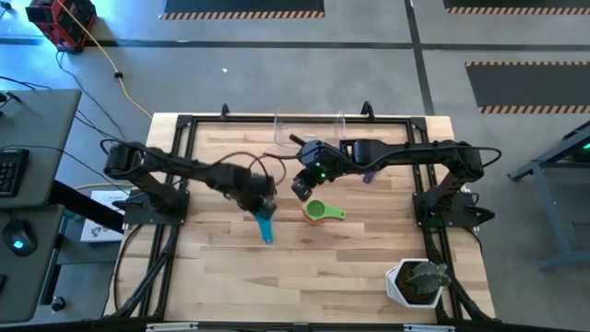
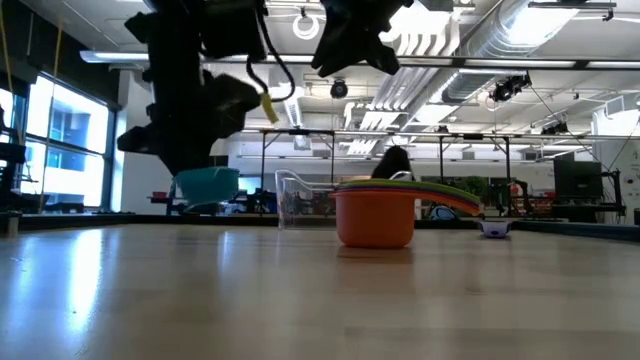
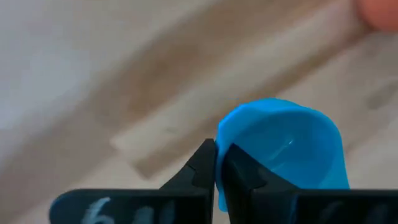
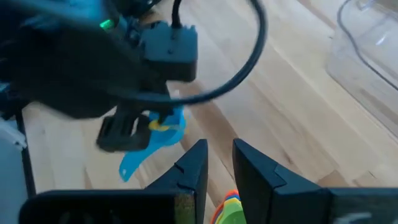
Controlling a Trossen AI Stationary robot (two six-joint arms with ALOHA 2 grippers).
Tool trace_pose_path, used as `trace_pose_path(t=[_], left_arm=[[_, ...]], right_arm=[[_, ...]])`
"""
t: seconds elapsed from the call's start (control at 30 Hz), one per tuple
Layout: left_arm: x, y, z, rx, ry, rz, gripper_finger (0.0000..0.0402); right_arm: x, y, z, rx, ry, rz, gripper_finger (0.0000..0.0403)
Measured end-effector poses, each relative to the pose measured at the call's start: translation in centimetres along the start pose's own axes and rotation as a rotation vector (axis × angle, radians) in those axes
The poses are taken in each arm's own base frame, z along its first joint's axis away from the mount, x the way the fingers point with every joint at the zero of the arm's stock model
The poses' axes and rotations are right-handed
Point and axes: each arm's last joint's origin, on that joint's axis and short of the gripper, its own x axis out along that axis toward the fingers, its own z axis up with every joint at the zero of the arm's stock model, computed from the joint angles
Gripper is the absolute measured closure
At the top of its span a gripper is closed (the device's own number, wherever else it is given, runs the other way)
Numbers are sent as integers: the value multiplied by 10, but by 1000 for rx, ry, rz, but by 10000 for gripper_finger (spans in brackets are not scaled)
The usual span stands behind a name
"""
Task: Nest measuring cups in basket
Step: Stack the light blue measuring cup on top of the green measuring cup
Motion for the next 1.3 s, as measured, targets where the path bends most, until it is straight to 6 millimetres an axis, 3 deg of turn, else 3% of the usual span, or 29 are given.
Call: trace_pose_path(t=[0.23, 0.53, 0.83, 1.3], left_arm=[[2, -20, -33, -23, -13, -31, 394], [2, -29, -60, -8, -19, -28, 394], [2, -30, -64, 23, -19, -24, 394], [28, -29, -63, 26, 37, 53, 394]], right_arm=[[0, 1, -1, -51, 28, 46, 336], [0, 1, -1, -79, 27, 47, 336], [0, 1, 0, -79, 13, 24, 336], [0, 1, 0, -77, 13, 24, 336]])
